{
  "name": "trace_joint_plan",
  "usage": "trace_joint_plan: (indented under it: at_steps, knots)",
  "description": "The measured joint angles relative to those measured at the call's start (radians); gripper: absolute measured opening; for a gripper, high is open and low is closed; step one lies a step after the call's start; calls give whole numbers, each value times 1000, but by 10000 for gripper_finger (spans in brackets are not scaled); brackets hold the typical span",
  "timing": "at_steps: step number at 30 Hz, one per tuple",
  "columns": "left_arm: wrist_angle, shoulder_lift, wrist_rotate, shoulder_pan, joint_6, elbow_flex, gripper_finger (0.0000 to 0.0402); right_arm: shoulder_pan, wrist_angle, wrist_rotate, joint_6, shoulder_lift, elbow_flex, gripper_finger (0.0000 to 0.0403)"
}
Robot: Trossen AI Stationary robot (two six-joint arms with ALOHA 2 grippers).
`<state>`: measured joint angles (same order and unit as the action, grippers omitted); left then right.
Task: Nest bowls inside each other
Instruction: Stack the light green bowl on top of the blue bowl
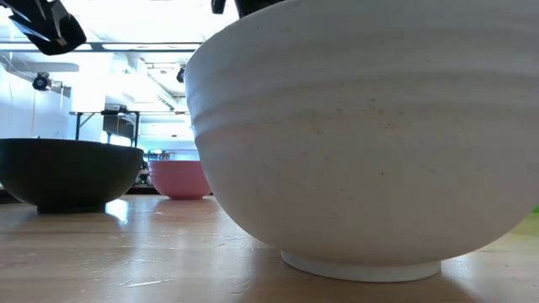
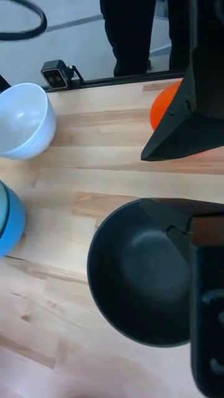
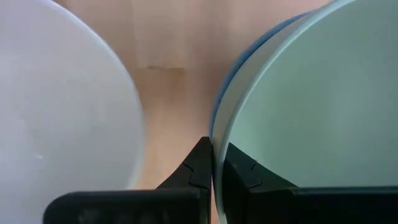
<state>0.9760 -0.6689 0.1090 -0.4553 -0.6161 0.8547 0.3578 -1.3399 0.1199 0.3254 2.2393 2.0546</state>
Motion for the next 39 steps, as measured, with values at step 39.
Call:
trace_joint_plan:
  at_steps: [39]
  knots:
    - [-9, -11, -1, 0, -5, 0, 90, -17, -9, -27, 96, -61, 17, 9]
